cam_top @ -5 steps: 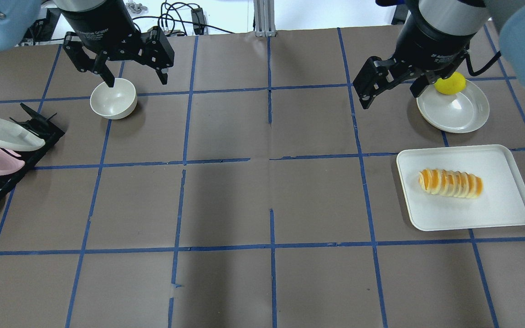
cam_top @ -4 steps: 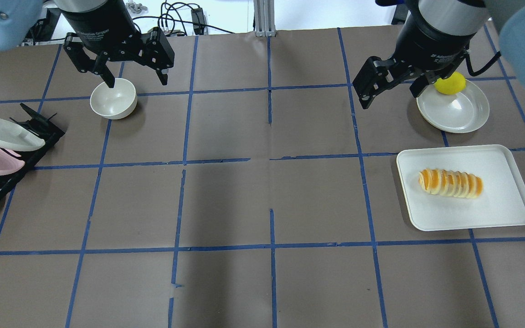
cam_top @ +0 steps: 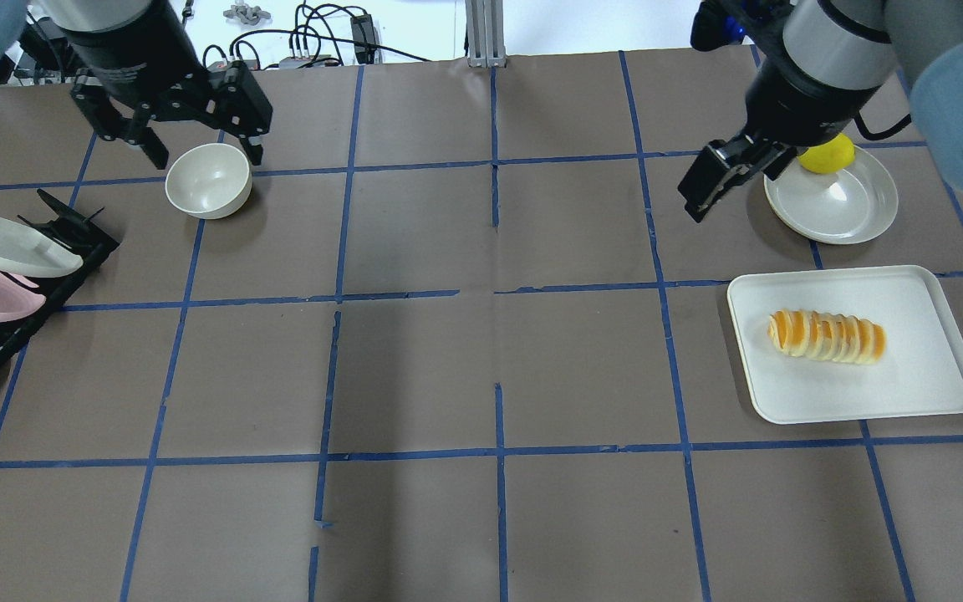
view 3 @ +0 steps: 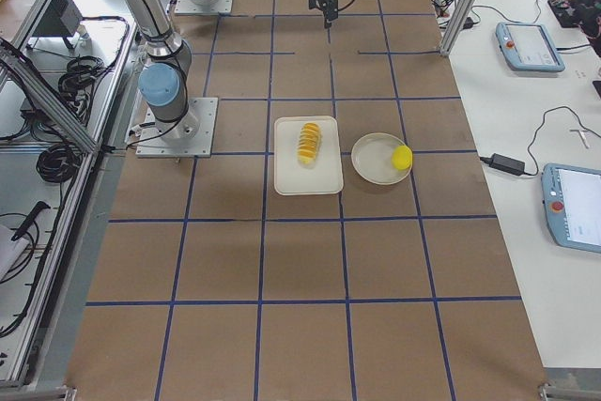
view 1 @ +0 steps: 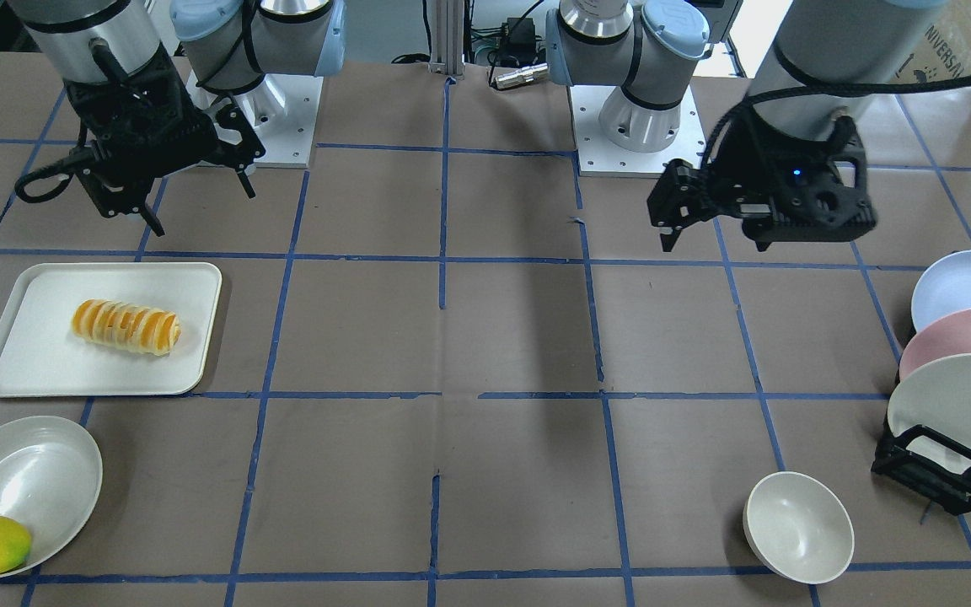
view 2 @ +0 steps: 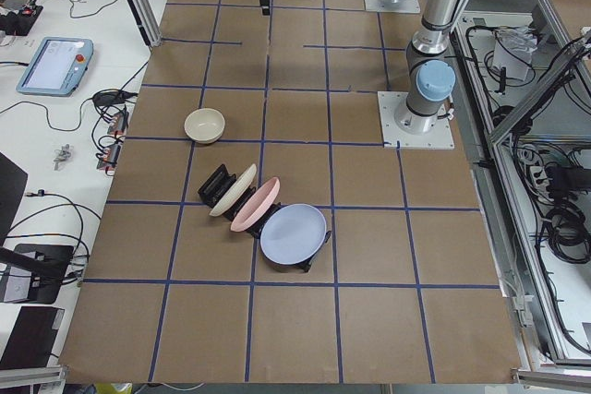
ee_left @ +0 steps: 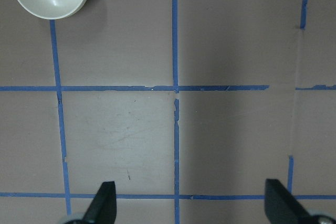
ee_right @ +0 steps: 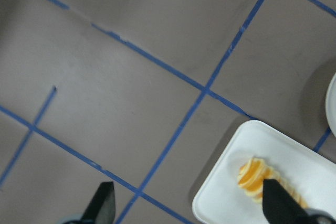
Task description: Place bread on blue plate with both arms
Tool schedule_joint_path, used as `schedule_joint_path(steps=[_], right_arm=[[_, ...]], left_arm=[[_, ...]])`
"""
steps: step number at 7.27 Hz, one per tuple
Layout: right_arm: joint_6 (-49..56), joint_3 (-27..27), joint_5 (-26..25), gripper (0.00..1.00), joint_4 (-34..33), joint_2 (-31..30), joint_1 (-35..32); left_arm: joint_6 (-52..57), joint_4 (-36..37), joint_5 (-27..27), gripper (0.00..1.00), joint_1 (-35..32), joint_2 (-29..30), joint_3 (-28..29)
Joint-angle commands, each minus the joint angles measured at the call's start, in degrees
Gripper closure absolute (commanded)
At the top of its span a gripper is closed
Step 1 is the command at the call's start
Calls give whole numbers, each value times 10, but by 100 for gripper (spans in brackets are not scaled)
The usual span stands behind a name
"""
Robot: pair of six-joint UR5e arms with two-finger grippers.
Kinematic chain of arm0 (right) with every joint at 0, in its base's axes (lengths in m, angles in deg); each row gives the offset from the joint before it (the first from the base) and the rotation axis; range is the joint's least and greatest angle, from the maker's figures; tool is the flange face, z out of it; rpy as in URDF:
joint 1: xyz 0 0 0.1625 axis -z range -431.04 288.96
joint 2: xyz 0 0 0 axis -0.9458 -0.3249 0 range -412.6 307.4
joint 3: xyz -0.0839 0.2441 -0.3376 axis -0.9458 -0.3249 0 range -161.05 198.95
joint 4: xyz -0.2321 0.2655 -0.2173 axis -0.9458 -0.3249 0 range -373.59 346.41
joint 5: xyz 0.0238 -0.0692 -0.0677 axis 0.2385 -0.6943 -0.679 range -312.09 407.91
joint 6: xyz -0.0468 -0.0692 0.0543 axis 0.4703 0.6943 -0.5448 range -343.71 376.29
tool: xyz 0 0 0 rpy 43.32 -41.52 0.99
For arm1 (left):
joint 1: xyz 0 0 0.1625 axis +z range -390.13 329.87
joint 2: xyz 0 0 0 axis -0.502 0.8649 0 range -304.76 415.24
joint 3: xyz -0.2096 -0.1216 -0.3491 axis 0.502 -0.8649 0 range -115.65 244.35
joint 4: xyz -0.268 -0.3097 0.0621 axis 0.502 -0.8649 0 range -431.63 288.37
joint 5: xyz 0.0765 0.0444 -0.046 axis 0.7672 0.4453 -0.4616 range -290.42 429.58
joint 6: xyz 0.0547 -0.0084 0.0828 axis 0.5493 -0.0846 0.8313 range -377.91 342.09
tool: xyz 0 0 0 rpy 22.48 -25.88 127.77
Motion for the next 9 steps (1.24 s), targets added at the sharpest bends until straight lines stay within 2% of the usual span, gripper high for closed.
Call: schedule_joint_path(steps=[1, 2, 3, 5, 6, 8, 9], right_arm=[[348, 103, 1, 0, -74, 2, 134], [468, 161, 1, 0, -154, 7, 189], [500, 205, 1, 0, -233, 27, 212], [505, 258, 3, 0, -358, 108, 214], [505, 272, 1, 0, -442, 141, 218], [496, 309, 8, 0, -457, 163, 232], [471, 327, 8, 1, -477, 163, 232]], left_arm=[[115, -2, 2, 0, 107, -5, -12], [124, -5, 3, 0, 143, -6, -21], [175, -5, 10, 0, 183, -4, -25], [285, -7, 8, 0, 284, 7, -25], [360, -3, 7, 0, 346, 17, -25], [463, 3, 7, 0, 453, 59, -18], [503, 9, 6, 0, 504, 100, -2]])
